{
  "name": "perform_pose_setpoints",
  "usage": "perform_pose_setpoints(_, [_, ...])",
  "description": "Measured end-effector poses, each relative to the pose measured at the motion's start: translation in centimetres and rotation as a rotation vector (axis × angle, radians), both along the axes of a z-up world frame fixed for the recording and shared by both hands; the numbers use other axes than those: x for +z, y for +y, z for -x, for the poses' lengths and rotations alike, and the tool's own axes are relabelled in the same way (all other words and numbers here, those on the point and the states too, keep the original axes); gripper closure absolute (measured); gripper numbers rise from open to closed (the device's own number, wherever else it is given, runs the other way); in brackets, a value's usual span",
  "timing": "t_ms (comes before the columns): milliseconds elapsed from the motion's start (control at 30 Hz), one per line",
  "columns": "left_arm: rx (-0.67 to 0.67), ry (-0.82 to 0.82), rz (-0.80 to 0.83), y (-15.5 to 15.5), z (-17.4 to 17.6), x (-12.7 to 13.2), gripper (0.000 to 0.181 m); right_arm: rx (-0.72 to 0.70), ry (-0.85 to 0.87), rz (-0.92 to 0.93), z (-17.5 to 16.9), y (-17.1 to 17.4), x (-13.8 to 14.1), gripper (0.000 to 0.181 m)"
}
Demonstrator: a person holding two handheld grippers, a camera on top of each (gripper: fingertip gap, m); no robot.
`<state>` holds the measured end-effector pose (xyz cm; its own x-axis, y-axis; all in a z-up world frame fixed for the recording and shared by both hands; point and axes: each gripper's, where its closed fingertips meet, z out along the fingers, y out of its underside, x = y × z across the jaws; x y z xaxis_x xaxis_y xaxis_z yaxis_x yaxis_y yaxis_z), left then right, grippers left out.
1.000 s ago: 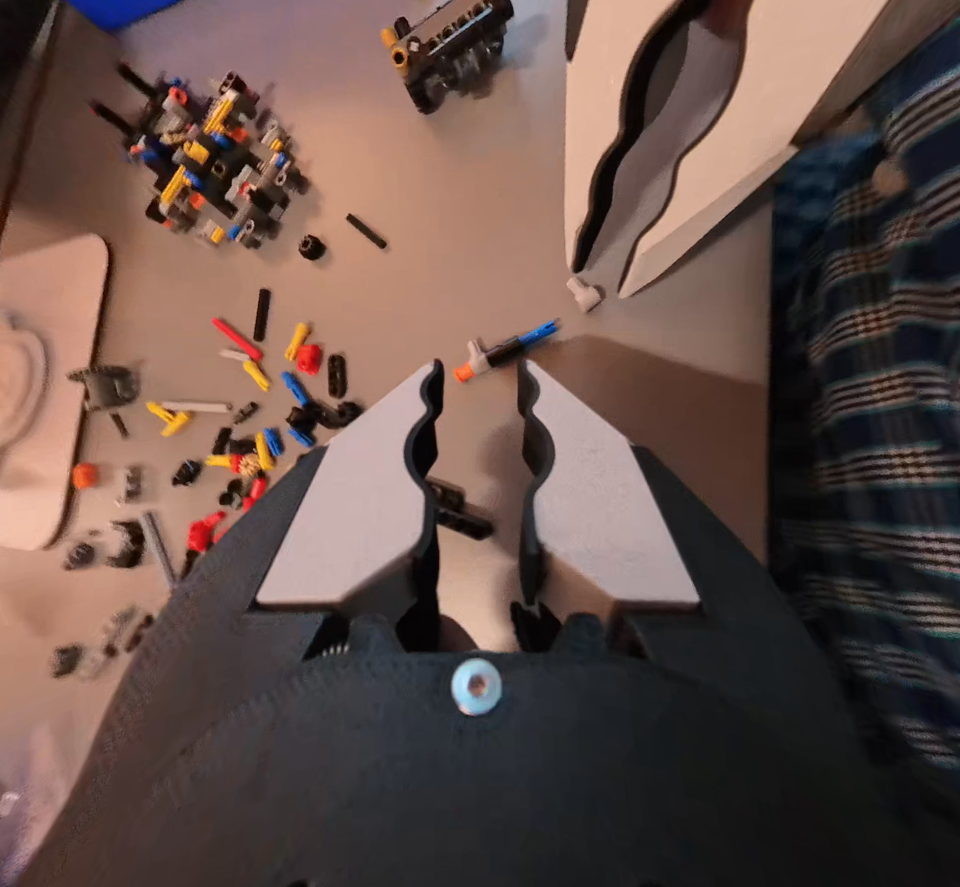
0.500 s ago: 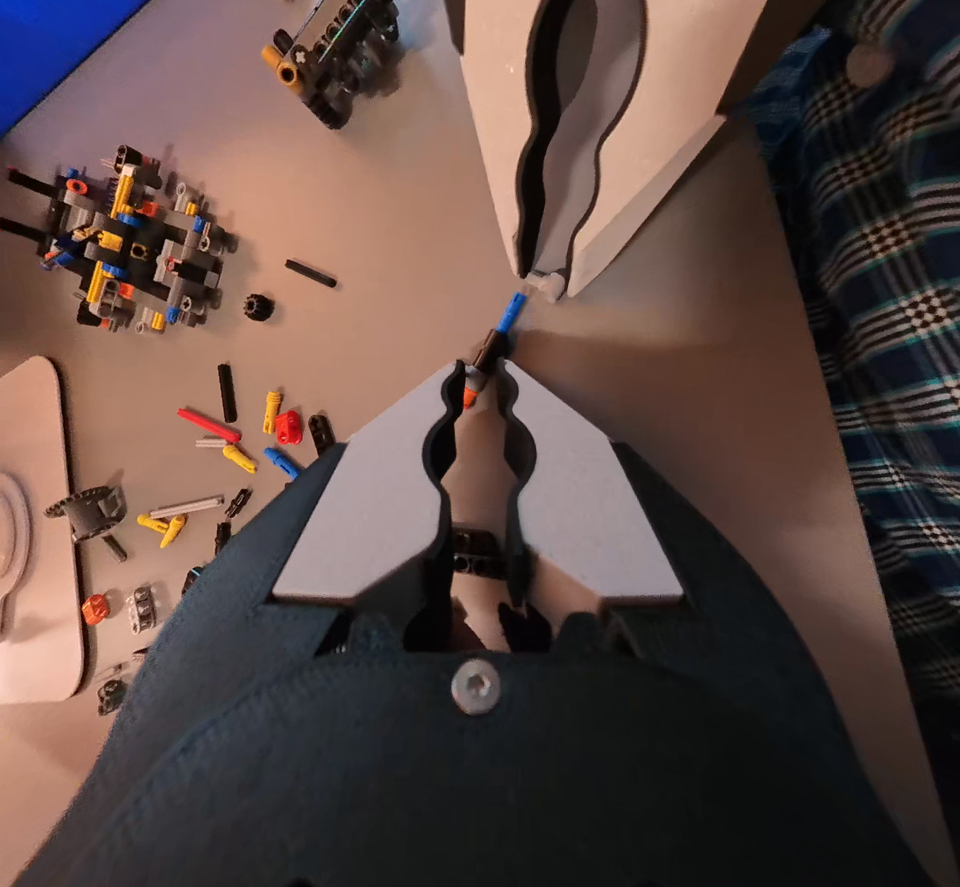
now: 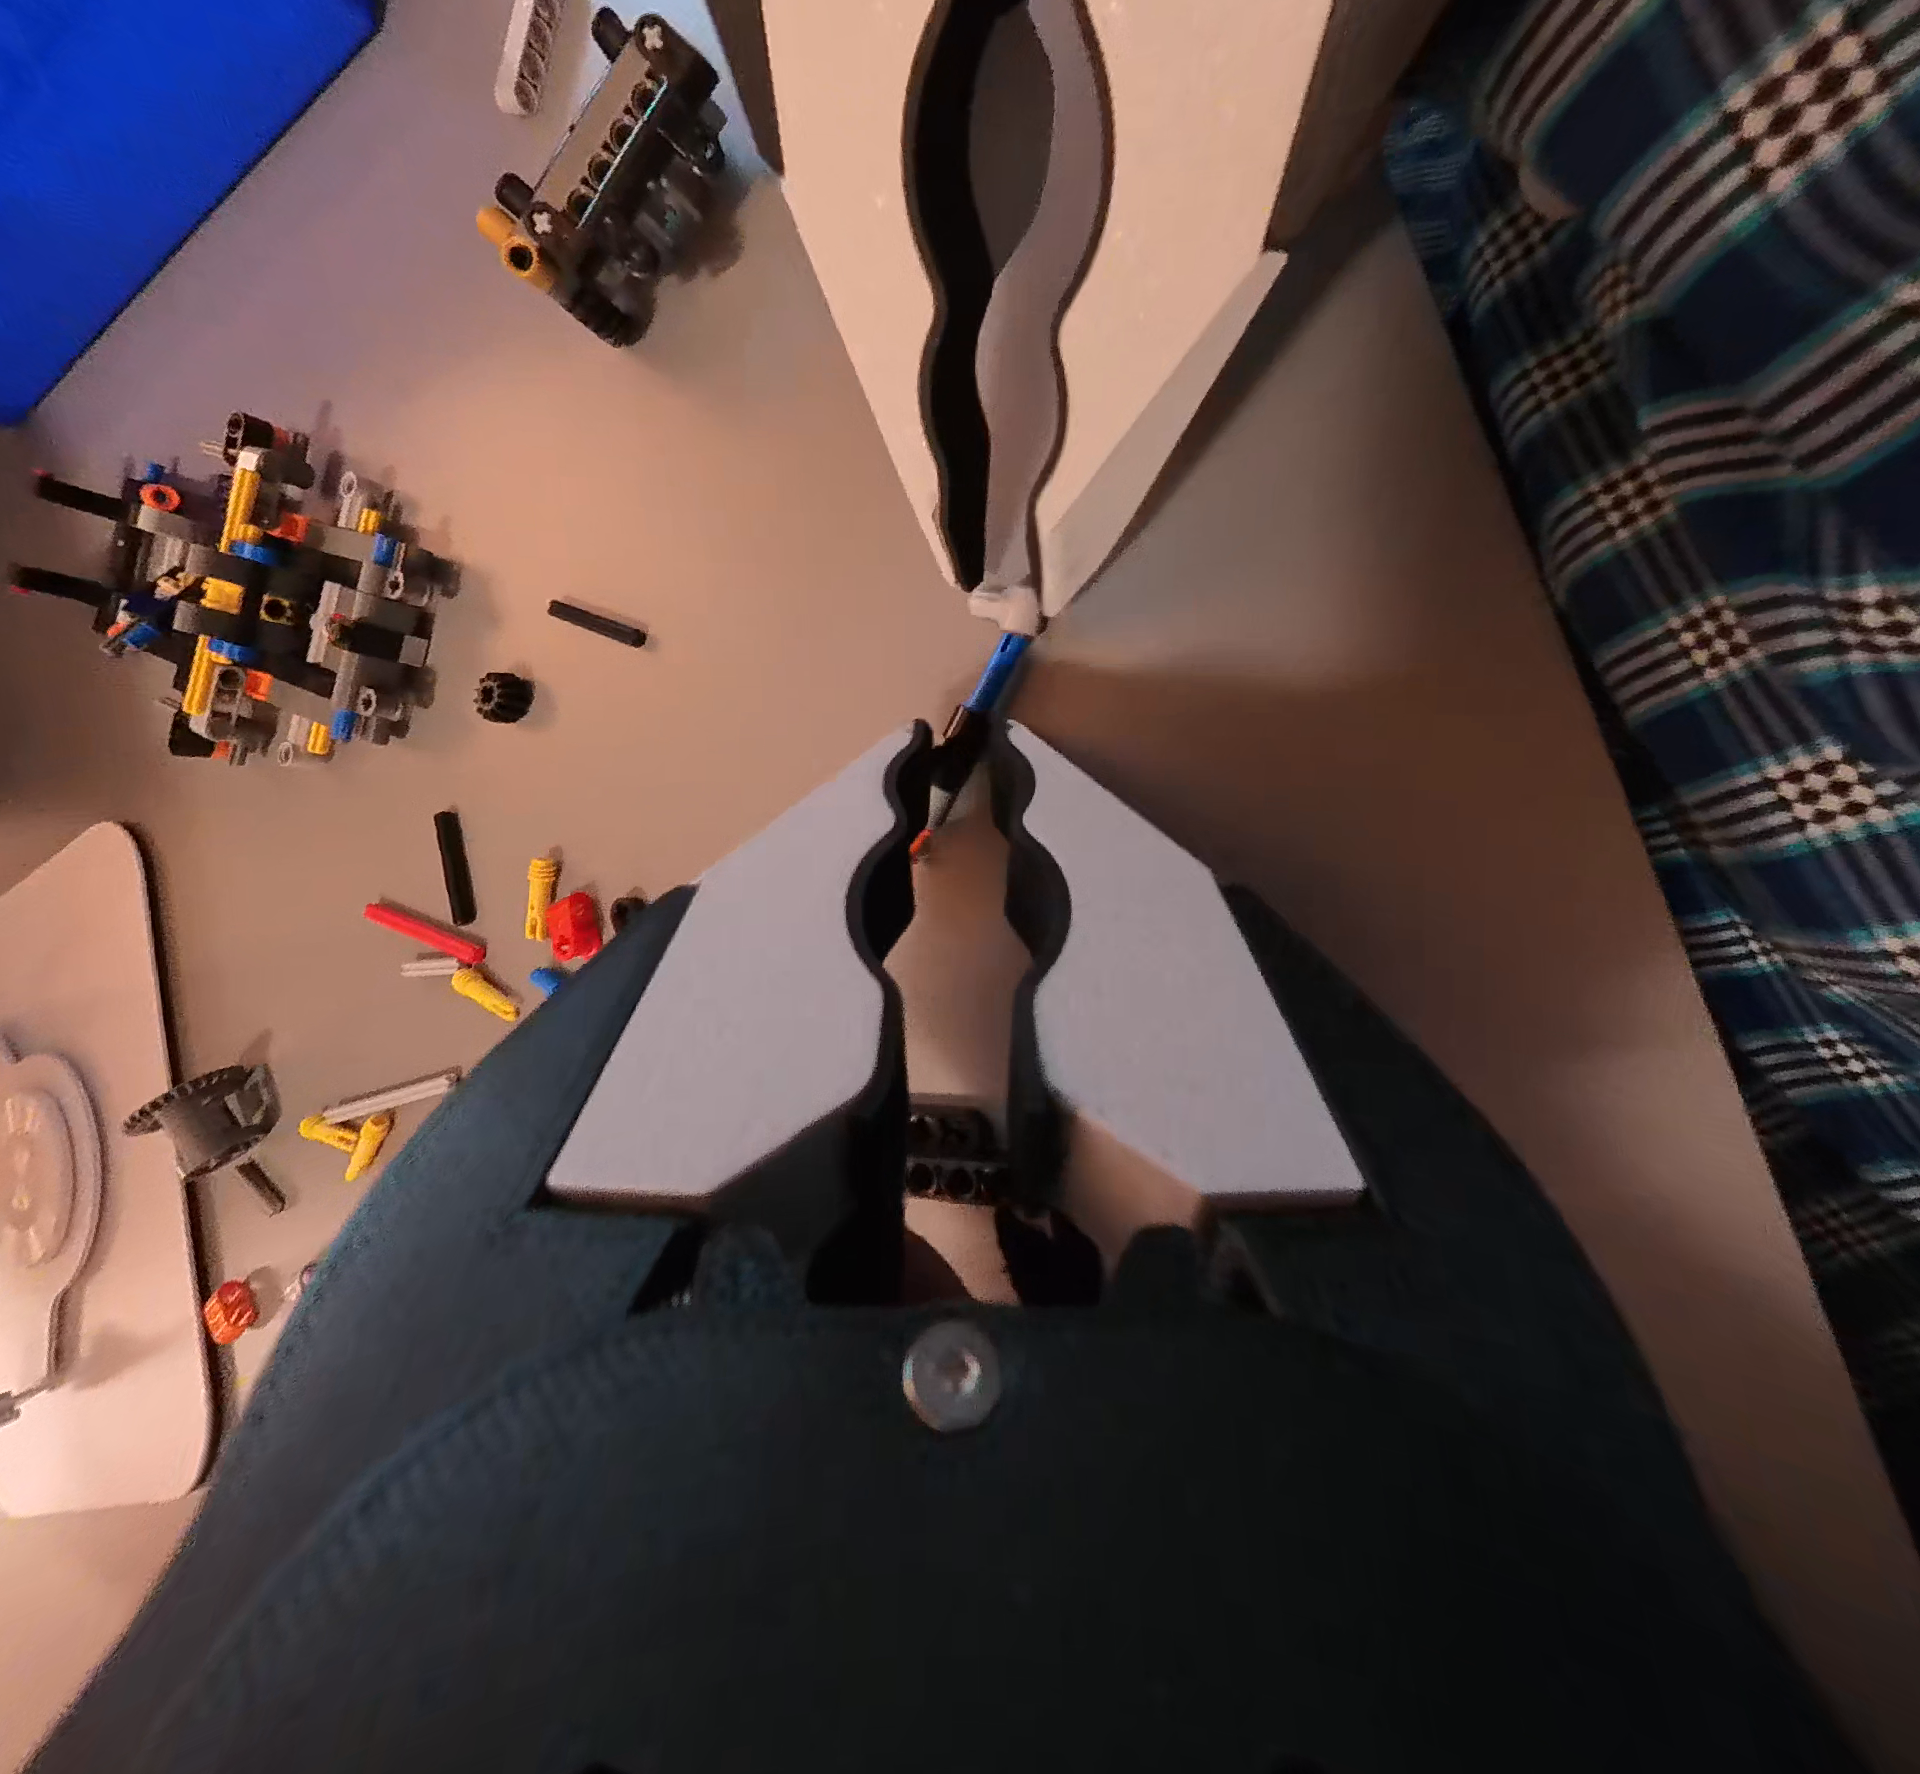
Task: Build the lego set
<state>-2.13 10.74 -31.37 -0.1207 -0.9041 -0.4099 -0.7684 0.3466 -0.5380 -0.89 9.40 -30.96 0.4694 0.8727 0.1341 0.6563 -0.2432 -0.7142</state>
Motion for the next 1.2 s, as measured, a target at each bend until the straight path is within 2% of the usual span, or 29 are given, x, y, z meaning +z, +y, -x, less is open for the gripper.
perform_pose_setpoints(167, [-0.002, 0.001, 0.008, -0.02, -0.07, -0.03, 0.174, 0.004, 0.001, -0.01, 0.19, -0.09, -0.06, 0.177])
perform_pose_setpoints(900, [0.06, -0.066, 0.036, -0.17, -0.06, -0.11, 0.176, -0.06, 0.067, 0.011, 0.1, 0.31, -0.01, 0.177])
perform_pose_setpoints(1200, [0.066, -0.113, 0.093, -0.27, -0.07, -0.14, 0.176, 0.005, 0.084, 0.048, 0.01, 0.77, -0.01, 0.177])
